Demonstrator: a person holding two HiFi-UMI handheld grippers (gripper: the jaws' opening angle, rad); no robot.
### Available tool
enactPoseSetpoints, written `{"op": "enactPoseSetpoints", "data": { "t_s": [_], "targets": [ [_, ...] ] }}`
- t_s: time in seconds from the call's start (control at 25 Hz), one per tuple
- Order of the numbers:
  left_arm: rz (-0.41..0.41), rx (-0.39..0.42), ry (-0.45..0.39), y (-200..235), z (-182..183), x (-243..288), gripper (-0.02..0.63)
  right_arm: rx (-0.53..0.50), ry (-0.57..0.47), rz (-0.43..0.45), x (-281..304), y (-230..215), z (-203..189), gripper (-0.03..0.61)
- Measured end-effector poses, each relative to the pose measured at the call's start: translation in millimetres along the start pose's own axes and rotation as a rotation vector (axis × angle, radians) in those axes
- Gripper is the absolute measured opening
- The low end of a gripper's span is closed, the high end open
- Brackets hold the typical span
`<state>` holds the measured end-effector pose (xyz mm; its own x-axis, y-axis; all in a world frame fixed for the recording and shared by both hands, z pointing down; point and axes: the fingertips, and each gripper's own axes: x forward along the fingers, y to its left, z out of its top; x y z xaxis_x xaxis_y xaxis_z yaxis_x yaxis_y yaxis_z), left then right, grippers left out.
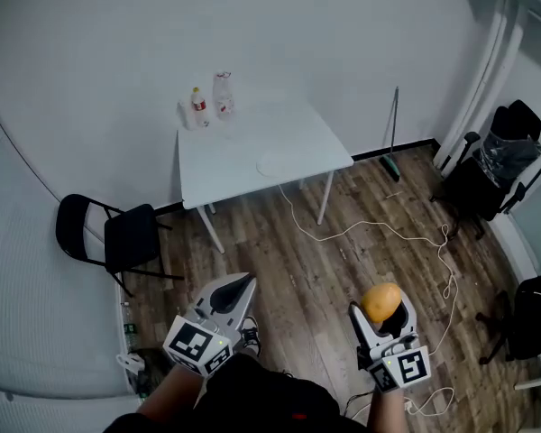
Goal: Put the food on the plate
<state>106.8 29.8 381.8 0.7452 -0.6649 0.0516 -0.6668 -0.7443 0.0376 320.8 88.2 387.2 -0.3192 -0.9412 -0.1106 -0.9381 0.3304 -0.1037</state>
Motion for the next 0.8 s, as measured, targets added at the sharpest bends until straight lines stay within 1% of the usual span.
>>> {"op": "enactPoseSetpoints", "data": {
  "t_s": [0.16, 0.28, 0.4, 0.6, 0.8],
  "targets": [
    [0.009, -0.003, -0.021, 58, 2, 22, 0.023, -0.024, 0.014, 0.017, 67, 1, -4, 0.376],
    [0.023, -0.022, -0.021, 106, 3, 38, 0.023, -0.017, 0.012, 0.040, 124, 8, -1, 0.376],
    [0.017, -0.040, -0.021, 160, 3, 56, 0.023, -0.058, 0.042, 0.049, 183, 16, -8, 0.376],
    [0.010, -0.009, -0.037, 250, 19, 75, 0.023, -0.053, 0.040, 0.051, 284, 37, -4, 0.376],
    [-0.009, -0.001, -0.043, 319, 17, 93, 0.023, -0.073, 0.071, 0.029, 351, 53, -8, 0.376]
  ]
}}
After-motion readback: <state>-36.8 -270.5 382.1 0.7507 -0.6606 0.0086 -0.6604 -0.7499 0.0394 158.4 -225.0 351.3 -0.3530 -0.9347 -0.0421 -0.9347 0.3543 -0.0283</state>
